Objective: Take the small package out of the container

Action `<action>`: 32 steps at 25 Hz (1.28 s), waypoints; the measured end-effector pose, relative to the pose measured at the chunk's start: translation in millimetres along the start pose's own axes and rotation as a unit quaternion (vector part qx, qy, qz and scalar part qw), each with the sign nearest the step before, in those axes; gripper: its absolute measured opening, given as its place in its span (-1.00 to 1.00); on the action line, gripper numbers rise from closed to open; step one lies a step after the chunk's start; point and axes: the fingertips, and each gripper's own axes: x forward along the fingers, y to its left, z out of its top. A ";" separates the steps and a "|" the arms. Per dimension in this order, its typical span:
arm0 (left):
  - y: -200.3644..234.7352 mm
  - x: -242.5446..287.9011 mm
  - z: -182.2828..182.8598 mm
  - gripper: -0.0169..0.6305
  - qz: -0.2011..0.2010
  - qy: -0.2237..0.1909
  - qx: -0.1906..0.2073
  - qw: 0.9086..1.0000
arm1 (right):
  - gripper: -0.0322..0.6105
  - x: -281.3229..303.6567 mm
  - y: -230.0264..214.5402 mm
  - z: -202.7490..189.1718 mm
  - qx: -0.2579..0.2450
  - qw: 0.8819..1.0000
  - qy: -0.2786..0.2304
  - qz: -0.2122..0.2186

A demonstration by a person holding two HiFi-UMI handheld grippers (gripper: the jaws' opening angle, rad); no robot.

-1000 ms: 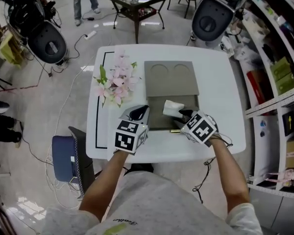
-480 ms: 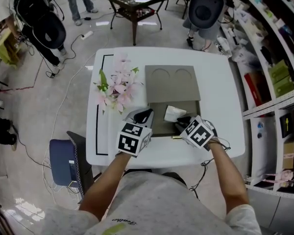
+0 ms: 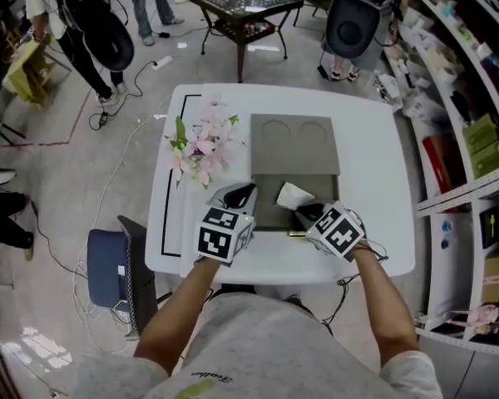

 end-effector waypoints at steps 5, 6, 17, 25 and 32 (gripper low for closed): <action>-12.9 -5.4 8.5 -0.93 0.028 -0.013 0.000 1.000 | -0.88 -24.4 -4.2 11.7 0.024 0.998 -0.059 -0.001; -15.2 -6.2 9.9 -0.93 0.033 -0.016 0.000 0.999 | -0.88 -29.1 -4.9 14.2 0.028 0.997 -0.072 0.000; -57.0 -26.4 24.5 -0.93 0.086 -0.048 0.005 0.995 | -0.88 -92.6 -7.5 27.5 0.043 0.982 -0.186 -0.009; -86.1 -46.0 29.6 -0.93 0.126 -0.076 0.010 0.989 | -0.88 -149.9 -9.3 21.7 0.047 0.965 -0.254 -0.034; -111.8 -62.1 26.9 -0.93 0.149 -0.090 0.010 0.985 | -0.88 -194.8 -7.7 12.2 0.072 0.947 -0.310 -0.044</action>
